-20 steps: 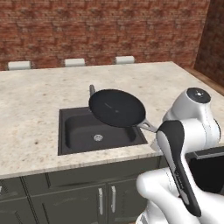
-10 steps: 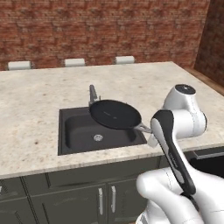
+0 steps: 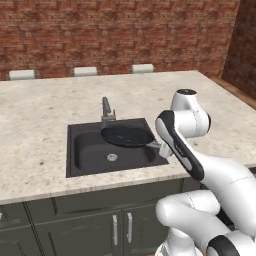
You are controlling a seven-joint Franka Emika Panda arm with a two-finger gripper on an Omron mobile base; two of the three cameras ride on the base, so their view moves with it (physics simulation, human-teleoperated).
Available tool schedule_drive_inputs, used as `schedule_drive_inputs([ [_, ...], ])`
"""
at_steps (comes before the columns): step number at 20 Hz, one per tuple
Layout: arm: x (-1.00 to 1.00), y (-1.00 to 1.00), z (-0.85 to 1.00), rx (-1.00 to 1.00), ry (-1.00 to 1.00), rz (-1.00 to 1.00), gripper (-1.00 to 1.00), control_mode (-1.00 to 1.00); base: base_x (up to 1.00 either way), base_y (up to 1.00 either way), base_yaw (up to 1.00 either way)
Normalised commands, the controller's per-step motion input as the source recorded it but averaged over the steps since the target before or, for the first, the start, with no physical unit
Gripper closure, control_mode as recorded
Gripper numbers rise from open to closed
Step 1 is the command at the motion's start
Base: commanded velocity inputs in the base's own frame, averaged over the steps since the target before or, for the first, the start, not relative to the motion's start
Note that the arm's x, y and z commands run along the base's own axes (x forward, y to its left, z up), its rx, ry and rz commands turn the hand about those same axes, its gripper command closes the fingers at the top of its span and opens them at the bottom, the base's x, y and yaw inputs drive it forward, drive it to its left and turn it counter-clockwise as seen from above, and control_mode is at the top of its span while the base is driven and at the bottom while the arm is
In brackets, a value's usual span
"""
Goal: Move the pot and pan from the stove into the sink.
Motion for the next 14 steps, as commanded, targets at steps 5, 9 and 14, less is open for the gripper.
schedule_drive_inputs([
  [5,0.53,0.0,-0.26,-0.05,0.19,-0.02,1.0,-1.0,0.0,0.0,0.0],
  [9,0.27,0.0,-0.2,-0.06,0.08,-0.01,1.0,-1.0,0.0,0.0,0.0],
  [14,-0.05,0.0,0.0,0.0,-0.03,0.02,1.0,-1.0,0.0,0.0,0.0],
])
